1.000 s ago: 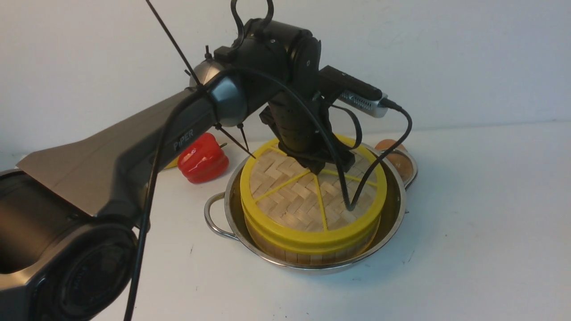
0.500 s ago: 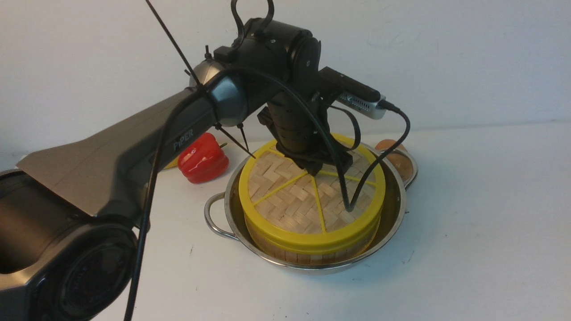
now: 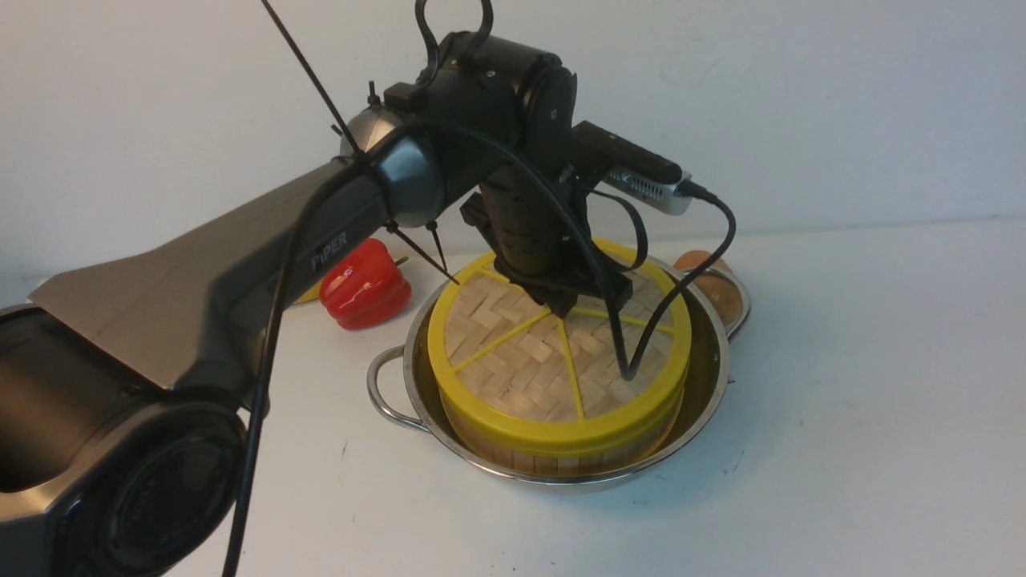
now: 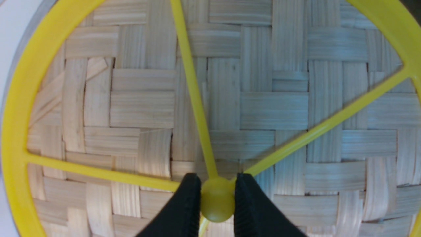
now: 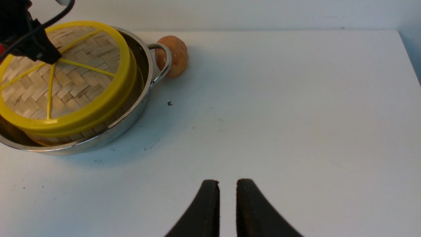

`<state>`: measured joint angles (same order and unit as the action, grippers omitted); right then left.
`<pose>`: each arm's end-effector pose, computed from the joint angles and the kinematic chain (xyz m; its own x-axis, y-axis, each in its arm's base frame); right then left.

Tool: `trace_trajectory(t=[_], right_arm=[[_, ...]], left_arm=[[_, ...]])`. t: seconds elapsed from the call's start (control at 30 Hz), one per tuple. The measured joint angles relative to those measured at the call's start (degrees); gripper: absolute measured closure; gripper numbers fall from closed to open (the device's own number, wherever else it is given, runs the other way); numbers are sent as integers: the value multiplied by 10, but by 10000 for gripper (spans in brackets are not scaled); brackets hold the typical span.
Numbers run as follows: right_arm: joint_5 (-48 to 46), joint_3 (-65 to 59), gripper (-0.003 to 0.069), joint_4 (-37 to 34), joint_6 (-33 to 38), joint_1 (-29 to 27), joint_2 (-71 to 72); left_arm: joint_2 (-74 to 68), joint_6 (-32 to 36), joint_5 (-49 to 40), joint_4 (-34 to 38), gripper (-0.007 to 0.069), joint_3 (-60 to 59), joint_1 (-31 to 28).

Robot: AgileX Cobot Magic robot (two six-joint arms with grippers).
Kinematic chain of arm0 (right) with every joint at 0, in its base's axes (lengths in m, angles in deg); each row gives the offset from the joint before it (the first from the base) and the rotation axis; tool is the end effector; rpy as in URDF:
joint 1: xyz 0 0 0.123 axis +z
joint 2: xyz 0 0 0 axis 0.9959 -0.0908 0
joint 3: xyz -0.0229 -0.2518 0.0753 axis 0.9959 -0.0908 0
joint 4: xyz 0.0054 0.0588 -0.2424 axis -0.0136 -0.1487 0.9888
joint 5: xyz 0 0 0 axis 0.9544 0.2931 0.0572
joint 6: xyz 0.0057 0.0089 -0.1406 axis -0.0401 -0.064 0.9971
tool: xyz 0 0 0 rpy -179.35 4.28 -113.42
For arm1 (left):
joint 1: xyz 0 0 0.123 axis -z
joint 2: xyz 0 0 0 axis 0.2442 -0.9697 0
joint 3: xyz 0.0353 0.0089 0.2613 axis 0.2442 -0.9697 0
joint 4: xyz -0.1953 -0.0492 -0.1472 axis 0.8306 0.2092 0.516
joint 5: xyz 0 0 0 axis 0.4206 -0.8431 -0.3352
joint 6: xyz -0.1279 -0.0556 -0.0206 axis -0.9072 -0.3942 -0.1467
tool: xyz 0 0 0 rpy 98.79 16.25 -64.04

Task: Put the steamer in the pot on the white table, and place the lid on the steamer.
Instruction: 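Place the yellow bamboo steamer lid onto the steamer in the pot with the left gripper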

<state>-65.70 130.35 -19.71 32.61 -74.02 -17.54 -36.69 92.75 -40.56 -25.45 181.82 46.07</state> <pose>0.0906 0.0105 0.3299 -0.6374 0.0039 -0.7705 -0.0738 0.9951 0.0661 0.4153 -0.2525 0.1852 -0.7196 0.5952 -0.3577 0.6112 0.7874 0.0806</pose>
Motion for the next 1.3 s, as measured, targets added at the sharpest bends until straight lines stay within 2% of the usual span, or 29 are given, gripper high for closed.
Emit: trace_trajectory(t=[1.3], right_arm=[[0, 0, 546, 0, 1, 0, 0]], left_arm=[[0, 8, 7, 17, 503, 0, 0]])
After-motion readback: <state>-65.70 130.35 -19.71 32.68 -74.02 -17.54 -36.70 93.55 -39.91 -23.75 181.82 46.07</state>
